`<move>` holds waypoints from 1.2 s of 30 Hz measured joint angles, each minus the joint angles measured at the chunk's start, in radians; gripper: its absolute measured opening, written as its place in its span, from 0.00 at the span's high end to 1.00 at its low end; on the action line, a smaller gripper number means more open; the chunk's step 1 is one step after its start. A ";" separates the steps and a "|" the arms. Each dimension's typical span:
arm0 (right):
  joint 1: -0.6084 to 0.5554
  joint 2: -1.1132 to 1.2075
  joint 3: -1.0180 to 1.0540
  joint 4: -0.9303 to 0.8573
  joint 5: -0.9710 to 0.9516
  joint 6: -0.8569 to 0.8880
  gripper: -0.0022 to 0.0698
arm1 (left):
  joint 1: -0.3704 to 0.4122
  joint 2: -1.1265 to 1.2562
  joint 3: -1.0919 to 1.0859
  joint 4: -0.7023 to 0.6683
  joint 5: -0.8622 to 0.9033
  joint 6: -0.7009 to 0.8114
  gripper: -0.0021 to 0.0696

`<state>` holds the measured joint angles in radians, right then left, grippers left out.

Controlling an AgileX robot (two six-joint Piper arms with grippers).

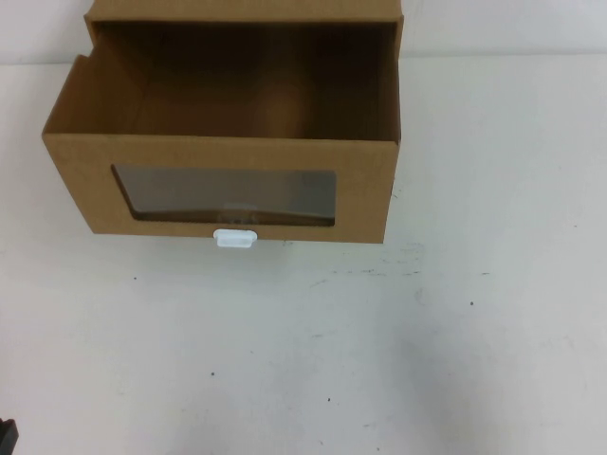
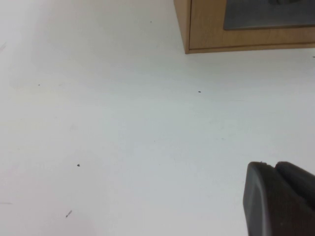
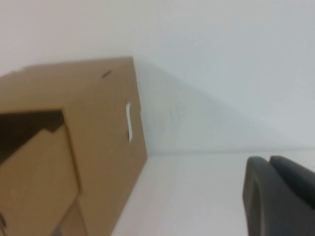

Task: Open the shoe box
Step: 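Pull the top drawer of the cardboard box fully open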

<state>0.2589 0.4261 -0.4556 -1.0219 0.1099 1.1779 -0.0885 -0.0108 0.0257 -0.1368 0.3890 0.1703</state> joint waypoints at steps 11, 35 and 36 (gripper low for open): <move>-0.111 -0.105 0.060 0.904 0.129 -0.985 0.99 | 0.000 0.000 0.000 0.000 0.000 0.000 0.97; -0.249 -0.434 0.479 1.152 0.247 -1.194 0.99 | 0.000 -0.002 0.000 0.000 0.005 0.000 0.97; -0.249 -0.434 0.479 1.150 0.255 -1.194 0.99 | 0.000 -0.002 0.000 0.000 0.005 0.000 0.97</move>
<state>0.0100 -0.0081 0.0236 0.1280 0.3649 -0.0161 -0.0885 -0.0126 0.0257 -0.1368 0.3936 0.1703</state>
